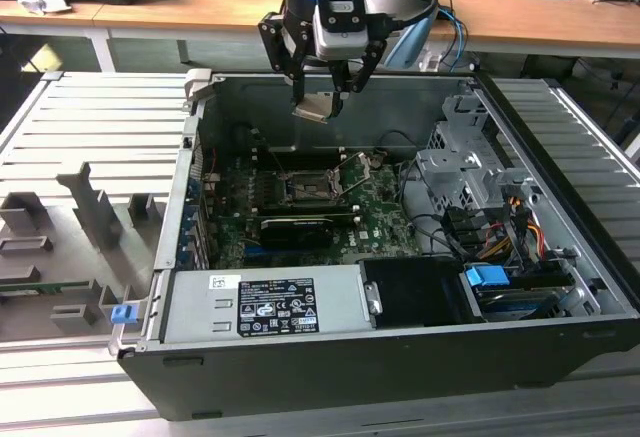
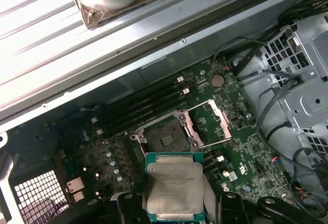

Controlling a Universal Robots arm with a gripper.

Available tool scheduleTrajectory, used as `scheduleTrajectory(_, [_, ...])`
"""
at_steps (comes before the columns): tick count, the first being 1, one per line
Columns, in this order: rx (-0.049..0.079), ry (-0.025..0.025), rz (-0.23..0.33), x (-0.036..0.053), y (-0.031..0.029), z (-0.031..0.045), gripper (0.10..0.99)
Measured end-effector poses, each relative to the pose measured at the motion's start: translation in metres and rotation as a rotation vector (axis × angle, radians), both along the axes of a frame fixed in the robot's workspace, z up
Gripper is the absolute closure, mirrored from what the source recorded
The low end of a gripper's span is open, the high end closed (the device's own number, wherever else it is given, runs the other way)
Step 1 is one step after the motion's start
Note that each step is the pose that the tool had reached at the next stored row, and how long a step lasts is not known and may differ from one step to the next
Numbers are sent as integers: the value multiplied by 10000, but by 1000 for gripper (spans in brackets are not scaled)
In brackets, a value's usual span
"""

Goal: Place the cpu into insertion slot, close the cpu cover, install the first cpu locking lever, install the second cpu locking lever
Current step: 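Place the cpu into insertion slot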

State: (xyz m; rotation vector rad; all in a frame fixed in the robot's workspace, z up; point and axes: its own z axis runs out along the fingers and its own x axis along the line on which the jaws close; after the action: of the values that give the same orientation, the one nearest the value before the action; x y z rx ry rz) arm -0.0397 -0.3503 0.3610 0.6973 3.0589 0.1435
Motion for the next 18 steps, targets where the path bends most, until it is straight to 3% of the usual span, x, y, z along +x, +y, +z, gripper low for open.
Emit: scheduleTrajectory(18, [0,-1,-480,0,0,-3,557])
